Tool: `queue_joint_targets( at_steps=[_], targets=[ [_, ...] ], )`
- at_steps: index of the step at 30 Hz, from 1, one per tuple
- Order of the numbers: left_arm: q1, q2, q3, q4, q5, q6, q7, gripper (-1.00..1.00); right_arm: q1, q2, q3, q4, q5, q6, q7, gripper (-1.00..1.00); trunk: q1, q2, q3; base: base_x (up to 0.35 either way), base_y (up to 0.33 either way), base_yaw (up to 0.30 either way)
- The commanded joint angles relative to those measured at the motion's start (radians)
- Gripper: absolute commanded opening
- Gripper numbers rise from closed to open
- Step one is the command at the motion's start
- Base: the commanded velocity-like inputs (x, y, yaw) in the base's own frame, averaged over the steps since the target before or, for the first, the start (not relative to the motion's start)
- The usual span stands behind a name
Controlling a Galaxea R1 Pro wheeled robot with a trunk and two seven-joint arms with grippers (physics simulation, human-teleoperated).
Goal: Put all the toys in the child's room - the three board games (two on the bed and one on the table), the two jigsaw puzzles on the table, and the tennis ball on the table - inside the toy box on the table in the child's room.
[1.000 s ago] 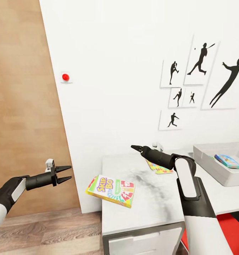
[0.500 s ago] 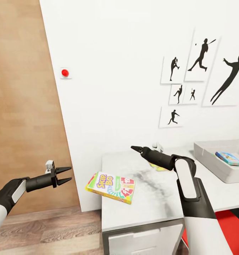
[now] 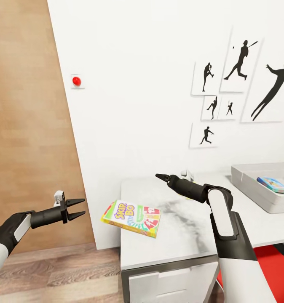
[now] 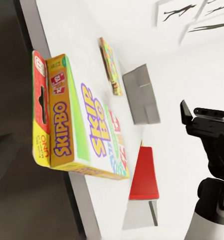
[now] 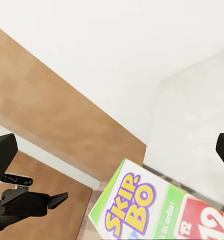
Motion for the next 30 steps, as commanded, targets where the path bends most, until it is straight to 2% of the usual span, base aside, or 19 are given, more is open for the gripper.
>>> queue_joint_targets(
  at_steps=[1,7,25,30],
  targets=[
    [-0.001,0.0,0.001,0.0,0.0,0.009,-0.003,1.0,0.0,0.001,-0.003,0.0,0.004,0.006,0.006,1.0,0.004,-0.008,-0.004,0.0,0.0,0.0],
    [-0.001,0.0,0.001,0.0,0.0,0.009,-0.003,1.0,0.005,0.001,-0.003,0.0,-0.01,0.006,0.007,1.0,0.027,-0.05,-0.023,0.0,0.0,0.0],
    [-0.001,0.0,0.001,0.0,0.0,0.009,-0.003,1.0,0.009,0.001,-0.003,-0.003,-0.016,0.005,0.006,1.0,0.027,-0.05,-0.023,0.0,0.0,0.0],
    [-0.001,0.0,0.001,-0.001,0.001,0.01,-0.004,1.0,0.009,0.001,-0.003,-0.003,-0.016,0.006,0.006,1.0,0.027,-0.05,-0.023,-0.14,-0.057,0.0]
  ],
)
